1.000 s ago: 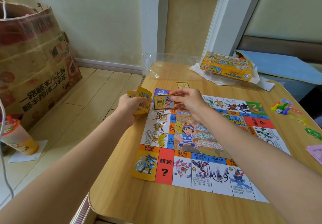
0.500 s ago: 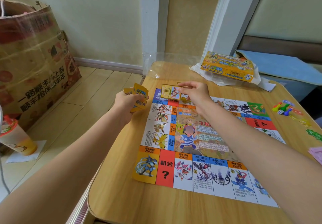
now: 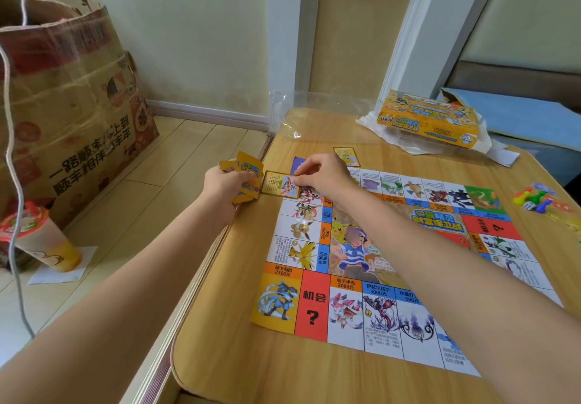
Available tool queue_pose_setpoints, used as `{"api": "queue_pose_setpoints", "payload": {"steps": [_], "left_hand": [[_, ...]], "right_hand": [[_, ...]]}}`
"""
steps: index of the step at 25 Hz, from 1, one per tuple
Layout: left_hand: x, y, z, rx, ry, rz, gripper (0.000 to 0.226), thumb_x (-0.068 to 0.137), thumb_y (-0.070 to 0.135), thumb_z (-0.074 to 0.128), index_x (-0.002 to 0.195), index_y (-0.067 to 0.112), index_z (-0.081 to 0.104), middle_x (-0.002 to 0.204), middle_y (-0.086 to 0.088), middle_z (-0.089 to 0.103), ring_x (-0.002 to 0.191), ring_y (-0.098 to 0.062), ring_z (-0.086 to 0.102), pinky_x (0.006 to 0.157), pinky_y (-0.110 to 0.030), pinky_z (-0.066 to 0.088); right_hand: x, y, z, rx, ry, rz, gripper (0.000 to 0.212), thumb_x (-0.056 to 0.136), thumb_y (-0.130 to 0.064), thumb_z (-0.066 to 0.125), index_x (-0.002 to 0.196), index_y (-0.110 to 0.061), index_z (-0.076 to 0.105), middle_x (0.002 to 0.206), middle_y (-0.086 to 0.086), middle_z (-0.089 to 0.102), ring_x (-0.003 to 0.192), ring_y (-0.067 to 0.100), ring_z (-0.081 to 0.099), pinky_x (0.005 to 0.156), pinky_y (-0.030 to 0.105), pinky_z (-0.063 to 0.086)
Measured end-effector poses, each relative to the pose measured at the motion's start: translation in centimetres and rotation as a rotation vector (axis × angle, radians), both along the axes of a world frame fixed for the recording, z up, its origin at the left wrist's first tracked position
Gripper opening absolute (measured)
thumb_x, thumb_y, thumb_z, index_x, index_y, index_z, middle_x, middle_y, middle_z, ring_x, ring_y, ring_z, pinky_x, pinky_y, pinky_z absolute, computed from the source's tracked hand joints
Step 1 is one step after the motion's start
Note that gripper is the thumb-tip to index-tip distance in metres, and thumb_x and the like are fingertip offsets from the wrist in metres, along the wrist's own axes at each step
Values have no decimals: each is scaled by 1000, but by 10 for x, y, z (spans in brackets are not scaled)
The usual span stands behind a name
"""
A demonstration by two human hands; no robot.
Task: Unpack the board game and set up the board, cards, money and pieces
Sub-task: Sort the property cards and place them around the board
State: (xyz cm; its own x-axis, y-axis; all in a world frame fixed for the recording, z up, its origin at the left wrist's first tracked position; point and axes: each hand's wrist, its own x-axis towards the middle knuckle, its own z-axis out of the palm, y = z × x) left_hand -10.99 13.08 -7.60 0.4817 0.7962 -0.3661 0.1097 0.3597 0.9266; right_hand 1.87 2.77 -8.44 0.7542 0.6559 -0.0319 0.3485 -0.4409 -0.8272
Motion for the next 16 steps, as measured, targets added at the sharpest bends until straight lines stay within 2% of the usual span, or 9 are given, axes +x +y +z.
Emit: {"api": "queue_pose_setpoints", "payload": {"steps": [3,7,9,11,14,16], "left_hand": [[0,2,0,70,-29,14,20,85,0,61,96,16,55,88,-7,62,80,-23,62,74,-30,52],[1,-4,1,133,-46,-74,26,86,-2,59,103,18,55,85,-5,63,70,-16,62,60,-24,53],[3,-3,0,133,-2,-76,28,85,-3,60,110,11,57,91,-9,64,72,-19,62,62,-26,53],[4,-2,1,141,32,-85,28,85,-4,59,110,7,58,87,-9,63,69,-18,61,57,-25,53],[6,-1,2,209,-4,-125,31,86,-4,57,115,7,57,94,-11,65,77,-21,64,63,-26,53],[7,-5,4,253,-32,-153,29,88,-1,56,115,8,56,93,-8,66,79,-19,65,65,-24,54]], "right_hand": [[-4,3,1,-70,-55,39,11,77,-12,75,87,-10,69,72,-10,56,66,0,51,55,14,37],[-7,12,3,-126,-136,84,13,78,-17,75,88,-10,70,70,-11,55,67,3,51,55,14,38],[-8,15,2,-170,-179,115,12,78,-20,74,87,-12,71,76,-8,60,77,8,54,60,18,40],[-6,17,1,-187,-212,144,11,81,-20,71,89,-12,72,89,-2,66,83,10,54,67,21,41],[2,8,12,-27,-159,52,15,90,-15,59,97,-7,69,95,-1,65,84,8,53,72,16,40],[14,-5,23,60,-77,-15,17,93,-15,53,96,-7,68,89,-2,64,83,9,54,71,18,40]]}}
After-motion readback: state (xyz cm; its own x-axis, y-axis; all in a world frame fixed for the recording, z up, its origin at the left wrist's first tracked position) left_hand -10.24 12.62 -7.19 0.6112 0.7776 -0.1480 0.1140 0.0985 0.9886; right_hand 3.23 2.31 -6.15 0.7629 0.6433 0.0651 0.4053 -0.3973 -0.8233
